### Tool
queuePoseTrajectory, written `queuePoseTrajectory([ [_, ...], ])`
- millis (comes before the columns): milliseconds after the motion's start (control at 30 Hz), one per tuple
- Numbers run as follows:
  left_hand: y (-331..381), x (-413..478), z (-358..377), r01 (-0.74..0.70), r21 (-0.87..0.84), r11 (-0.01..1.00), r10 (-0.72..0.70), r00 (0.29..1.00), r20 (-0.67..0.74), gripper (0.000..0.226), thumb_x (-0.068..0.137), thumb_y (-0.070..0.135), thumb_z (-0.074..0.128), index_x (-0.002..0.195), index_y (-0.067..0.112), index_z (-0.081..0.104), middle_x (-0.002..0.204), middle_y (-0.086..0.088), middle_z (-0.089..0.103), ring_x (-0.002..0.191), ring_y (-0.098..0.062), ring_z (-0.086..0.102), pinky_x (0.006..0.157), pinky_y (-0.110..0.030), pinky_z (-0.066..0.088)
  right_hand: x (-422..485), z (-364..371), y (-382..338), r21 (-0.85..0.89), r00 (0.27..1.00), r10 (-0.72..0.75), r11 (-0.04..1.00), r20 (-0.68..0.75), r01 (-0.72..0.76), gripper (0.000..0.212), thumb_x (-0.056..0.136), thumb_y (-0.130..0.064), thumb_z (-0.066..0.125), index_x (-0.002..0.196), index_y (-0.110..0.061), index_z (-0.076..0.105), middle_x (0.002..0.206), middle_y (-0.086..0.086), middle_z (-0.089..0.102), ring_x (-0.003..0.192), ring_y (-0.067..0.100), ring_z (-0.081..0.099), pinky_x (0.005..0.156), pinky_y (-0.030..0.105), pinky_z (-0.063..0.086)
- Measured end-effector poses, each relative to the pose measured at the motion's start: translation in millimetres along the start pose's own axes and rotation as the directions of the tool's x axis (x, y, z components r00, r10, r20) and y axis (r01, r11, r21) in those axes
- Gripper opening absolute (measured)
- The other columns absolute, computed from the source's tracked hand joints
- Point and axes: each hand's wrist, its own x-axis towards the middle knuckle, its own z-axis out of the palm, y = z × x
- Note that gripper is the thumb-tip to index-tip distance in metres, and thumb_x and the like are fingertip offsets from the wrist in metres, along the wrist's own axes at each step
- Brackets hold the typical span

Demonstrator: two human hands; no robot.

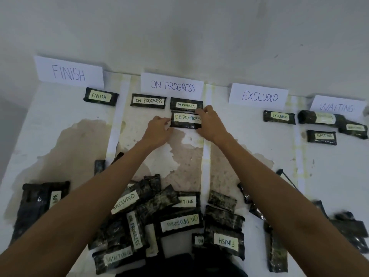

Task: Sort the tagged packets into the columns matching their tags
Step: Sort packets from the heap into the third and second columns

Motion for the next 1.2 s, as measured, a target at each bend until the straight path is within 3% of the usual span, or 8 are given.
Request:
queuePoseTrajectory([
  [300, -13, -103, -16, -0.076, -0.007, 0.997, 0.076, 0.996, 0.037, 0.034, 0.094, 0.014, 0.051, 0.127, 0.009, 0.054, 0.118, -0.010, 0.054, 0.104, -0.020, 0.053, 0.086, -0.022, 0.037, -71, 1, -43, 0.028, 0.985, -0.118, 0.993, 0.124, 0.115, 0.054, 0.083, -0.010, 0.063, 0.135, -0.014, 0.046, 0.130, 0.011, 0.042, 0.115, 0.029, 0.048, 0.094, 0.038, 0.044],
  [567, -83, -205, -20, 0.010, 0.042, 0.999, -0.004, 0.990, -0.138, 0.034, 0.087, 0.012, 0.058, 0.121, 0.007, 0.060, 0.114, -0.013, 0.059, 0.105, -0.028, 0.055, 0.088, -0.031, 0.043, -143, 44, -126, 0.089, 0.893, -0.338, 0.941, 0.296, 0.327, 0.056, 0.081, -0.015, 0.067, 0.134, -0.019, 0.048, 0.130, 0.007, 0.047, 0.115, 0.026, 0.049, 0.094, 0.039, 0.046],
  [667, -106, -227, -18, 0.039, 0.140, 0.989, -0.014, 0.984, -0.180, 0.039, 0.083, 0.009, 0.060, 0.121, 0.007, 0.059, 0.117, -0.016, 0.056, 0.106, -0.035, 0.051, 0.093, -0.041, 0.041, -152, 65, -152, 0.026, 0.841, -0.440, 0.890, 0.316, 0.456, 0.060, 0.079, -0.016, 0.068, 0.135, -0.019, 0.046, 0.128, 0.008, 0.050, 0.113, 0.027, 0.049, 0.093, 0.041, 0.046],
  [767, -113, -242, -16, 0.007, 0.168, 0.986, 0.021, 0.986, -0.164, 0.041, 0.082, 0.007, 0.061, 0.123, 0.006, 0.058, 0.121, -0.016, 0.055, 0.108, -0.035, 0.051, 0.095, -0.041, 0.040, -155, 80, -165, -0.101, 0.811, -0.481, 0.837, 0.334, 0.538, 0.056, 0.082, -0.014, 0.062, 0.135, -0.018, 0.045, 0.130, 0.009, 0.049, 0.113, 0.029, 0.048, 0.092, 0.040, 0.044],
  [900, -116, -247, -15, -0.028, 0.198, 0.980, 0.057, 0.988, -0.143, 0.044, 0.083, 0.008, 0.060, 0.127, 0.008, 0.056, 0.125, -0.014, 0.054, 0.113, -0.034, 0.049, 0.098, -0.043, 0.040, -158, 89, -170, -0.222, 0.847, -0.456, 0.827, 0.272, 0.516, 0.049, 0.085, -0.010, 0.057, 0.133, -0.015, 0.045, 0.129, 0.013, 0.047, 0.115, 0.032, 0.044, 0.093, 0.041, 0.040],
  [1000, -113, -246, -17, -0.026, 0.200, 0.979, 0.056, 0.988, -0.145, 0.045, 0.085, 0.011, 0.059, 0.130, 0.008, 0.052, 0.129, -0.013, 0.051, 0.117, -0.033, 0.046, 0.101, -0.042, 0.038, -157, 89, -170, -0.259, 0.841, -0.452, 0.810, 0.297, 0.526, 0.052, 0.084, -0.018, 0.061, 0.133, -0.017, 0.045, 0.130, 0.011, 0.048, 0.118, 0.031, 0.042, 0.095, 0.041, 0.038],
  [1200, -94, -244, -20, -0.055, 0.236, 0.970, 0.113, 0.965, -0.238, 0.053, 0.090, 0.029, 0.056, 0.138, 0.010, 0.043, 0.143, -0.012, 0.042, 0.131, -0.030, 0.036, 0.109, -0.043, 0.031, -160, 69, -150, -0.265, 0.875, -0.446, 0.835, 0.188, 0.483, 0.054, 0.080, -0.024, 0.063, 0.131, -0.018, 0.046, 0.127, 0.006, 0.050, 0.116, 0.028, 0.042, 0.094, 0.039, 0.037],
])
